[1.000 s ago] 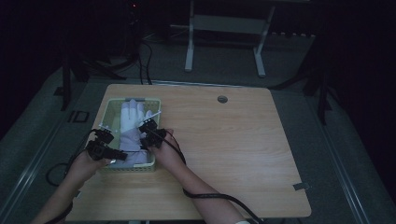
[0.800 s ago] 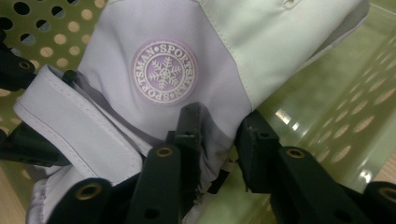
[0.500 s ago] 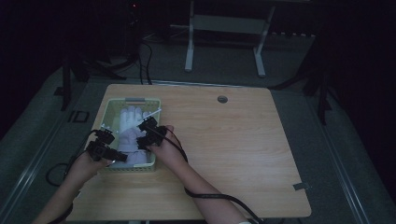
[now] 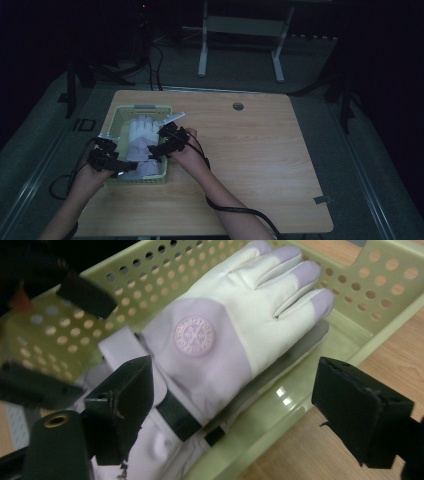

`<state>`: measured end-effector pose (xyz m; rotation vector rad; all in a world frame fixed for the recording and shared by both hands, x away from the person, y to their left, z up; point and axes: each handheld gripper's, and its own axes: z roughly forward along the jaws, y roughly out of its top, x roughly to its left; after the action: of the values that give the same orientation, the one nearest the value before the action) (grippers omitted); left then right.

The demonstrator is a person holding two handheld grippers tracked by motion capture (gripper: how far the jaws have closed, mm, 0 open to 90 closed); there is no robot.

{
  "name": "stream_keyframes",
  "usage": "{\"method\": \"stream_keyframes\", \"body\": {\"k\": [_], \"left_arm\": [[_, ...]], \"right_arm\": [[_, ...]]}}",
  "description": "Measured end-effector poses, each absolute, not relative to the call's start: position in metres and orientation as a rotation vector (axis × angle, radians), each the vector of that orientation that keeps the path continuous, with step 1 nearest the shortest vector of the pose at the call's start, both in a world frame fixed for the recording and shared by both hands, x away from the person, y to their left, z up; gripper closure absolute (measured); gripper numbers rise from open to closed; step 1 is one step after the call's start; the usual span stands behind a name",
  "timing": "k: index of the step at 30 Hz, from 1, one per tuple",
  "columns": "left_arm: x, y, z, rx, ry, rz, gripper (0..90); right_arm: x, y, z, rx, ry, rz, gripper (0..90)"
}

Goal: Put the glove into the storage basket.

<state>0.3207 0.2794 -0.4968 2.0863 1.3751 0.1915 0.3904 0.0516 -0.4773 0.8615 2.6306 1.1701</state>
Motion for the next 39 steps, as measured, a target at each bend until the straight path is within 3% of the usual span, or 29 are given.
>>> {"method": "stream_keyframes", "body": {"k": [23,39], "left_arm": [[0.308,0.224,-0.474,2.027,1.198,0.332,3.4],[0.300,0.181,-0.474,1.976,1.071,0.304,3.4]], "right_arm": [[0.391,0.006,-0.467,0.867,2.588,1.189,15.0],[0.390,-0.036,-0.478,0.912,2.585,1.158,14.8]]}}
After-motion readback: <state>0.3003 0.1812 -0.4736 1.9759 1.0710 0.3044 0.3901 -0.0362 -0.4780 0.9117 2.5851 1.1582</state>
